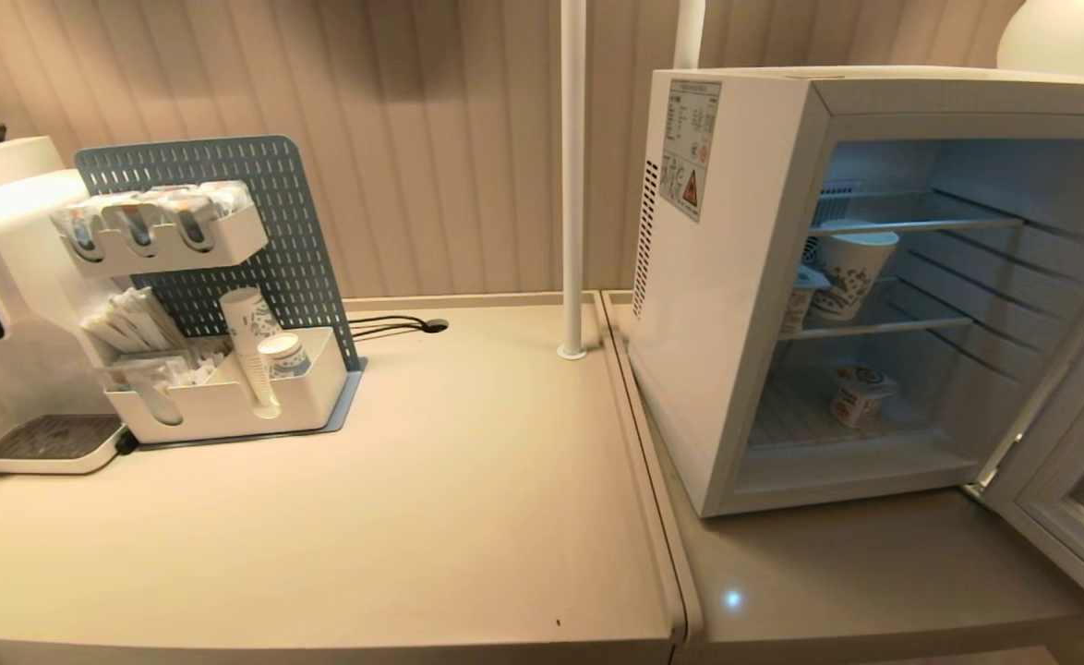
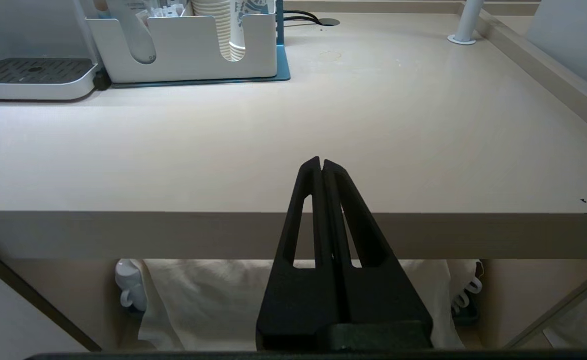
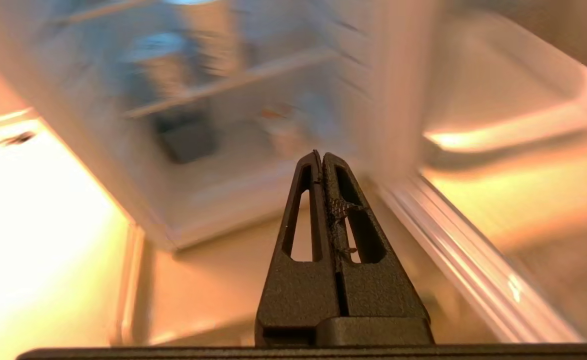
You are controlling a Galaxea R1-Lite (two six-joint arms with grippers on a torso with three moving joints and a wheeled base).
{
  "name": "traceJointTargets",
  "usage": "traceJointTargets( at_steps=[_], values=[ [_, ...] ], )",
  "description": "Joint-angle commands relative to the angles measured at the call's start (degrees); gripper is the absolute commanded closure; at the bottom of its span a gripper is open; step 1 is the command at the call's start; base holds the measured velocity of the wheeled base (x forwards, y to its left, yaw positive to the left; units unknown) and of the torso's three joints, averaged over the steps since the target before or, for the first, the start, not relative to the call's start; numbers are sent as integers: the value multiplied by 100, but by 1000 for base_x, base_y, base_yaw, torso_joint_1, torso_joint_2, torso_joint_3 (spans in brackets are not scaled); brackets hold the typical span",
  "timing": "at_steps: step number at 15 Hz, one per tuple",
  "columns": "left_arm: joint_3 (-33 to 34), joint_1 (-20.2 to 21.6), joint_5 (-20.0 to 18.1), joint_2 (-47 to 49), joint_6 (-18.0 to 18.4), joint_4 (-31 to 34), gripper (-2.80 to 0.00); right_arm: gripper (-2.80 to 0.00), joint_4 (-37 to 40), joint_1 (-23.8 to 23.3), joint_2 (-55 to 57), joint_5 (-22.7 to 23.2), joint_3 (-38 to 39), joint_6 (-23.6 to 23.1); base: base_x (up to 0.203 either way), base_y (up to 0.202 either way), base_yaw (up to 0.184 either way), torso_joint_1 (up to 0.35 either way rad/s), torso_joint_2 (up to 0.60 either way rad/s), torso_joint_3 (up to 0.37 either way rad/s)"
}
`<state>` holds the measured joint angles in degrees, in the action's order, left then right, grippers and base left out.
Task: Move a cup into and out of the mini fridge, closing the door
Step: Close the freezer door
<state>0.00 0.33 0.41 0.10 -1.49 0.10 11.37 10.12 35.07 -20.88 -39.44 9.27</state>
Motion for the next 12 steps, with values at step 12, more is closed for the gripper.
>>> traceJointTargets(
  at_steps=[12],
  values=[
    [9,2,3,-1,-1,-1,0,0,514,-1015,-3526,1997,1700,-423,0,0,0,0,0,0]
  ],
)
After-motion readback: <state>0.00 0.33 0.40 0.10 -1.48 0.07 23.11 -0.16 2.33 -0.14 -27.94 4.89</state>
